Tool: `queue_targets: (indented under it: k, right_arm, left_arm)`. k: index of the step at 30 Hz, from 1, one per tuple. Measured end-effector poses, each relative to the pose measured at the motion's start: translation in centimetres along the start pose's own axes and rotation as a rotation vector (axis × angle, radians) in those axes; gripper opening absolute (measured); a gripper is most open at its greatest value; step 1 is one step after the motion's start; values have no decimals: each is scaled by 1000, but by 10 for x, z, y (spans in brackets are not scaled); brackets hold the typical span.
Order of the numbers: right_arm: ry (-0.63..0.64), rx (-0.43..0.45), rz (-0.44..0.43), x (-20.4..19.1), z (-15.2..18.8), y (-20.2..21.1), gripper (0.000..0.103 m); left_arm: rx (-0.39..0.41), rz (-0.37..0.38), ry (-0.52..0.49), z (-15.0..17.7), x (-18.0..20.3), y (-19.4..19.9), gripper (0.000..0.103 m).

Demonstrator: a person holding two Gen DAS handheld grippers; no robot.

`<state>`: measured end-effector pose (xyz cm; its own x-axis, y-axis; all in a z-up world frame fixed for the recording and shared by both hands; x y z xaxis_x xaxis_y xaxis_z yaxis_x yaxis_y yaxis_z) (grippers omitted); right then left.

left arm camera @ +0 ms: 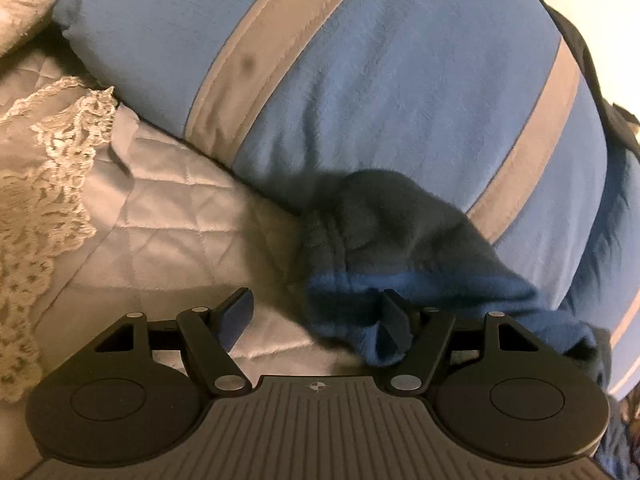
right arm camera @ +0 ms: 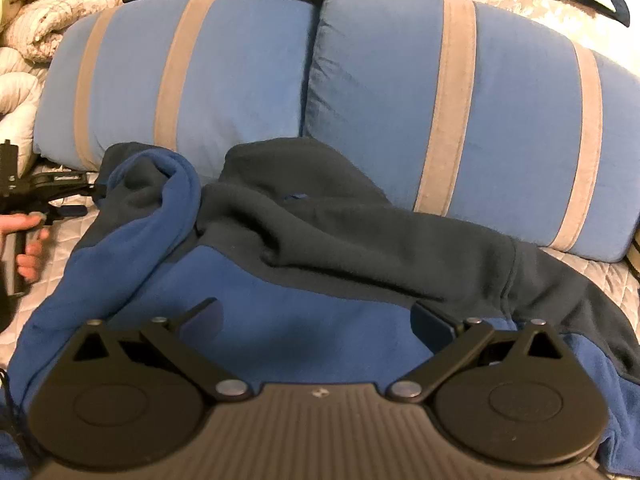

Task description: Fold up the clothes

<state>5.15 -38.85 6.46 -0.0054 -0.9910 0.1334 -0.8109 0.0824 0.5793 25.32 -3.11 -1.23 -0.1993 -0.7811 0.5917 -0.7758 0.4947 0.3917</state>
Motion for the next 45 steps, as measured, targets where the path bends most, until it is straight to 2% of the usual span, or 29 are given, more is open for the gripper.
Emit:
queue_targets:
  k: [1, 2, 7, 12, 22, 24, 27, 30, 34, 36, 38, 40, 45]
  right_arm:
    - [2, -2, 1, 0, 0, -1, 103]
    - [4, -5, 2, 0, 0, -1, 103]
    - [10, -7, 5, 0, 0, -1, 103]
    - [13, -8, 10, 1, 0, -1, 103]
    - [28, -2, 20, 2, 1, 2, 103]
    - [30, 5, 23, 3, 0, 4, 103]
    - [41, 25, 35, 5, -1, 7, 103]
    - [50, 36, 48, 6, -2, 8, 103]
    - [48, 33, 48, 7, -2, 7, 103]
    - [56, 32, 55, 6, -2, 6, 103]
    - [68, 33, 68, 5, -1, 5, 103]
    - [79, 34, 84, 5, 1, 4, 103]
    - [81, 31, 92, 6, 2, 3, 103]
  left_arm:
    - [-1, 21, 13, -2, 1, 1, 30]
    - [-3, 28, 22, -3, 3, 2, 28]
    - [-33, -64, -23, -9, 22, 23, 25]
    - [-50, -128, -48, -21, 41, 67, 24]
    - [-105, -307, -82, -19, 62, 170, 24]
    - [-122, -377, -91, -14, 62, 189, 24]
    - [-159, -526, -114, 0, 51, 203, 24]
    - [-195, -601, -85, 15, 29, 207, 25]
    - [-184, -564, 65, 27, -7, 205, 27]
    - [-150, -533, 122, 29, -24, 203, 28]
    - [-123, -524, 131, 29, -34, 201, 35]
    - [-116, -537, 123, 31, -41, 199, 51]
    - [-85, -463, 268, 39, -51, 215, 54]
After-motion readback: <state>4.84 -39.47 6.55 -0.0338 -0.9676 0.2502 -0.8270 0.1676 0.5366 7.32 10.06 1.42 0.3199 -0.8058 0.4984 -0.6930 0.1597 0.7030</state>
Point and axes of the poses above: each gripper's, at about its wrist camera, not at the fingertips, and y roughly against the way its jaws point, x to its right, z to its underside, the point moved 4 cm from there along -y, roughly the way its jaws point, and after that the axes turned 11 degrees about z, right-handed, at the moved point
